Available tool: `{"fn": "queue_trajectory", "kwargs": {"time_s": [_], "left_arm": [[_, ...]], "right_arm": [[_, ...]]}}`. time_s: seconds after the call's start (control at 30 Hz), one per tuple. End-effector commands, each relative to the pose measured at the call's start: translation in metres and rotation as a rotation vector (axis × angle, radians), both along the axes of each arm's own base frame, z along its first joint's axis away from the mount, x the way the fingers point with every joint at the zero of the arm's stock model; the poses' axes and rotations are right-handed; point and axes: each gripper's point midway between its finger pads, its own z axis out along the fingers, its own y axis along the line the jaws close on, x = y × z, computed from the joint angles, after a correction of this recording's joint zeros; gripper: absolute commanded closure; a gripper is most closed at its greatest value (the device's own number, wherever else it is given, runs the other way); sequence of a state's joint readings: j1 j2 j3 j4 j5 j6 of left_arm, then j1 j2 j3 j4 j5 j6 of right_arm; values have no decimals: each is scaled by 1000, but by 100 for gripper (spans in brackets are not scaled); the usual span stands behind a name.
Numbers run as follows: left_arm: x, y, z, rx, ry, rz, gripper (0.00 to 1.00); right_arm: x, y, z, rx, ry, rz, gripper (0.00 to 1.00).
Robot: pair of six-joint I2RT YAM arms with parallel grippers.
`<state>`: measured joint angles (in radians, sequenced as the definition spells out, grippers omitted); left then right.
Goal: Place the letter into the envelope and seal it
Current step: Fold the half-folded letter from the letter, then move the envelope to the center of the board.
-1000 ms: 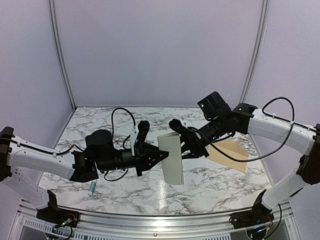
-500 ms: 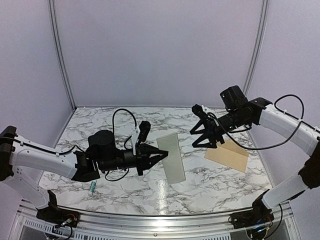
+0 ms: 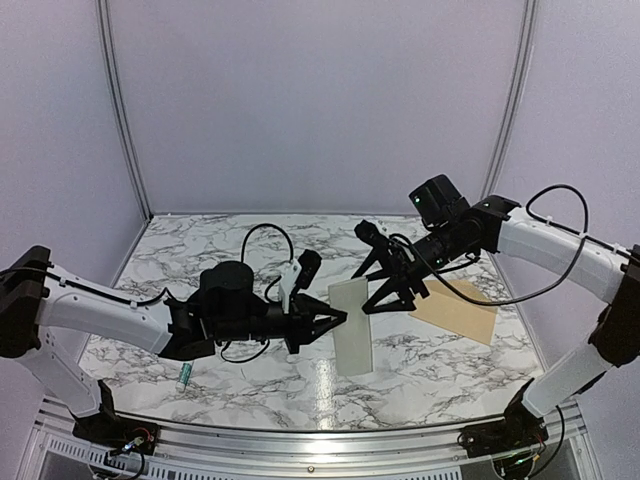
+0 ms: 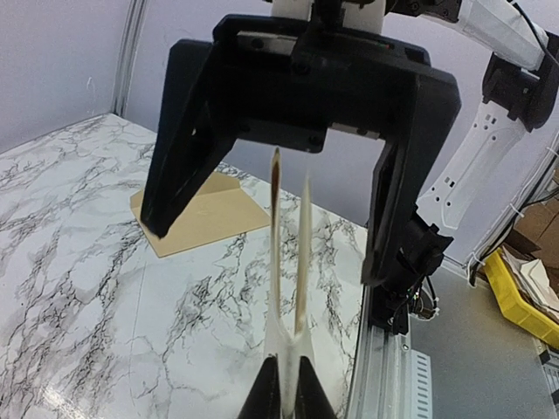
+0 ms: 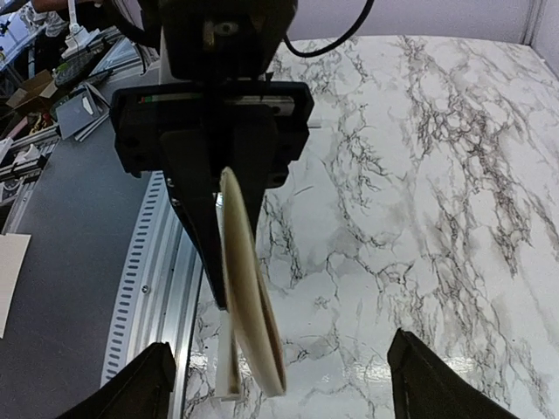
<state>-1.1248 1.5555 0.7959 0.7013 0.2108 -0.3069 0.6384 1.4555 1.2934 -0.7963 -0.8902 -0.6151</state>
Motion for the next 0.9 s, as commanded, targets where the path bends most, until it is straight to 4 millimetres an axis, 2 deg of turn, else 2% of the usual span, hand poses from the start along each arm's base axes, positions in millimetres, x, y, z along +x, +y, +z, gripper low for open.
{"fn": "queue_trajectory", "kwargs": {"time_s": [0.0,0.07,0.2,0.27,0.3,0.4,0.47,0.63,0.77,0.87], "left_arm": [[0,-6,14,-26,-5,-20,91],[0,-7,13,-24,-5,-20,91],[3,-8,10,-18,1,-10,89],[3,-8,7,-13,3,-7,87],[4,-8,6,-11,4,-5,83],[2,-8,2,-3,7,-12,69],[-2,-9,0,-2,15,-39,67],[-11,-12,1,-24,35,-91,78],[-9,-12,2,-35,39,-84,90],[-1,-9,2,-38,45,-37,96]], "right_arm": [[1,18,12,53,45,23,24],[-3,20,11,66,81,46,34],[-8,23,9,79,132,76,77],[-8,23,9,77,137,78,94],[-9,23,10,81,137,81,100],[-11,23,16,96,136,91,100],[-13,23,21,110,134,99,100],[-14,22,28,130,141,107,100],[-12,22,23,121,150,103,98],[-3,18,20,102,131,66,76]]}}
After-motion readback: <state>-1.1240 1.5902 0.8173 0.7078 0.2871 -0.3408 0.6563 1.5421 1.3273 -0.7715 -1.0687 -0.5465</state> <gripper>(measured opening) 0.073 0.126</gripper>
